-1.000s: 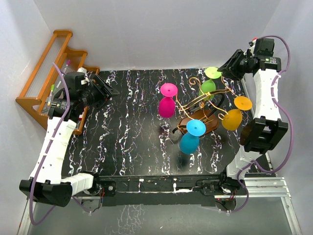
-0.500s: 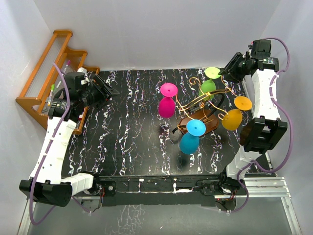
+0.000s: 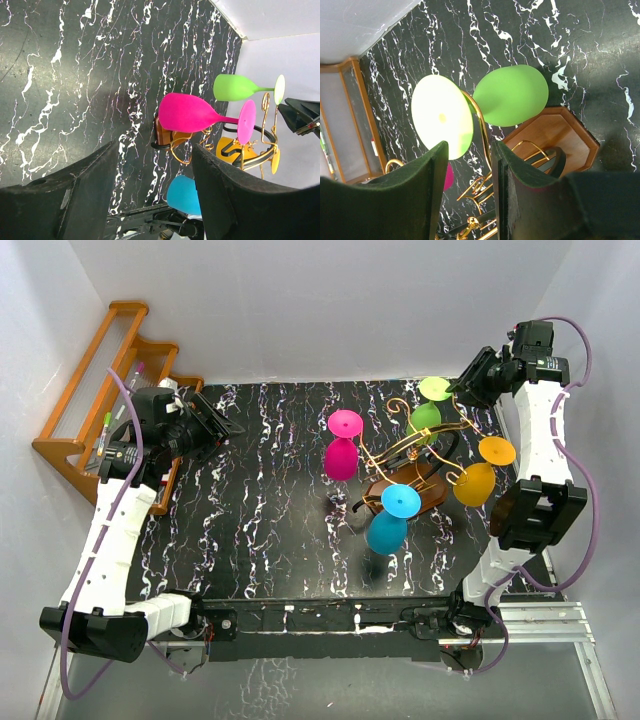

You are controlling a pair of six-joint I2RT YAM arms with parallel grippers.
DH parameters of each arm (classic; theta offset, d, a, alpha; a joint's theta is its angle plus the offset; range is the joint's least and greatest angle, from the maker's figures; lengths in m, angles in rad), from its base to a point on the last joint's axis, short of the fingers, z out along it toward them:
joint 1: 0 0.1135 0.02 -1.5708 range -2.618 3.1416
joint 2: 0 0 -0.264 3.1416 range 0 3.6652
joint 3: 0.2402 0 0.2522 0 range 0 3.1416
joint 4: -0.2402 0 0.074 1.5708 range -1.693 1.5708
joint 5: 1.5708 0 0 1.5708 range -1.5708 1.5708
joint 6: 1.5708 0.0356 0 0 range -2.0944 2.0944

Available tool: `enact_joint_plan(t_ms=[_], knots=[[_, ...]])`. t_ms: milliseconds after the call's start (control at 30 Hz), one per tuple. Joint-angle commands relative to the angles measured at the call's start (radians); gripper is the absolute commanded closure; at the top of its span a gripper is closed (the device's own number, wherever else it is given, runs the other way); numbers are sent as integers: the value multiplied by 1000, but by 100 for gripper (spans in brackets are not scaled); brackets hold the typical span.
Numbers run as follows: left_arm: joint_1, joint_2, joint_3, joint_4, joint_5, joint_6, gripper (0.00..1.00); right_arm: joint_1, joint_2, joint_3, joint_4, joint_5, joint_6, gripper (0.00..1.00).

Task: Take the wine glass off the wine glass rack

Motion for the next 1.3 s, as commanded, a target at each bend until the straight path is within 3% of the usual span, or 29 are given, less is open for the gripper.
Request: enact_joint_plan(t_ms=[0, 367, 1267], knots=[[-3, -7, -9, -11, 1, 8, 42, 4, 8, 47, 67, 22, -14, 58], [-3, 4, -3, -12, -1, 12, 42, 15, 10, 68, 111, 26, -1, 59], [-3, 14, -23, -7, 4, 13, 42, 76, -30, 48, 1, 52, 12, 59]])
